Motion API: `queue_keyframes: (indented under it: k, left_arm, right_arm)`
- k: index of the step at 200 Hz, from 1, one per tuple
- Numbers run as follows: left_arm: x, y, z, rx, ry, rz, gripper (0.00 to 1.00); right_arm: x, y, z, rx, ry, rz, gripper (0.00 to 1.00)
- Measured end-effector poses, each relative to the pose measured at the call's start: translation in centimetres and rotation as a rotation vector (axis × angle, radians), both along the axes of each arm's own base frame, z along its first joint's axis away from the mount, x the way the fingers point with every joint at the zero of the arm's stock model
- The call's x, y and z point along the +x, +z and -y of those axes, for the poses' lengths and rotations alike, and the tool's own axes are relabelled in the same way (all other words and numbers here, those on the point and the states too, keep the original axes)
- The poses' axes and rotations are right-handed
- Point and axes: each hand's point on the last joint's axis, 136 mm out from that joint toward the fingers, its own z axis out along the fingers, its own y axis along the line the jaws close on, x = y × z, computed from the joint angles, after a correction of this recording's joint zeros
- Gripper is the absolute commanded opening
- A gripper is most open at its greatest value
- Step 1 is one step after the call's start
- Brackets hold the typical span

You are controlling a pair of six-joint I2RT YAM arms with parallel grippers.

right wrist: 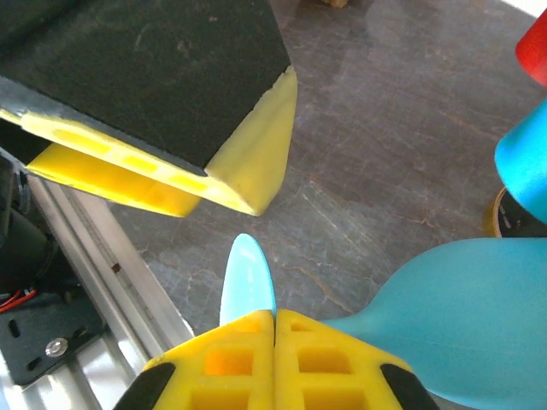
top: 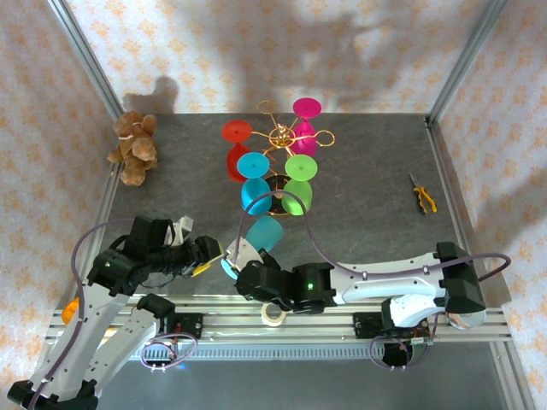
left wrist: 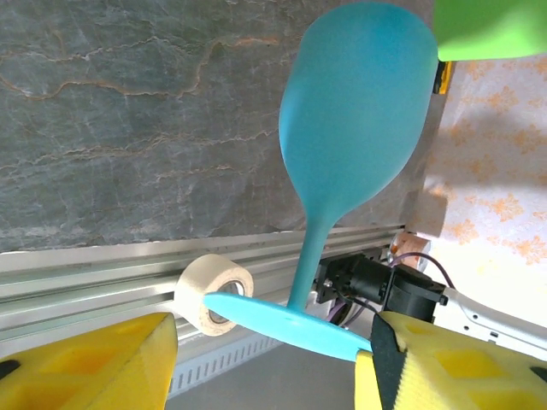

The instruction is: Take the wine glass off the wine glass rack

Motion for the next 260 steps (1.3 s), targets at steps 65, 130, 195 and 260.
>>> queue_keyframes:
  k: [65, 130, 195, 260]
  left_arm:
    - [0.4, 0.0, 0.4, -0.019, 0.002, -0.021, 0.62]
    - [1.0, 0.0, 0.7, -0.035, 0.03, -0.055, 0.61]
    - [1.6, 0.5, 0.9, -0.068, 0.067, -0.061, 0.59]
    - [2.0, 0.7, 1.1, -0.084, 0.074, -0.062, 0.57]
  right_arm:
    - [0.5, -0.1, -0.3, -0.022, -0.036, 0.085, 0.0]
    - [0.2, -0.5, -0.7, -0.069, -0.039, 0.176, 0.0]
    - [0.6, 0.5, -1.0, -0.06, -0.053, 0.242, 0.0]
    - [0.9, 0.9, -1.5, -0.075, -0.051, 0.296, 0.0]
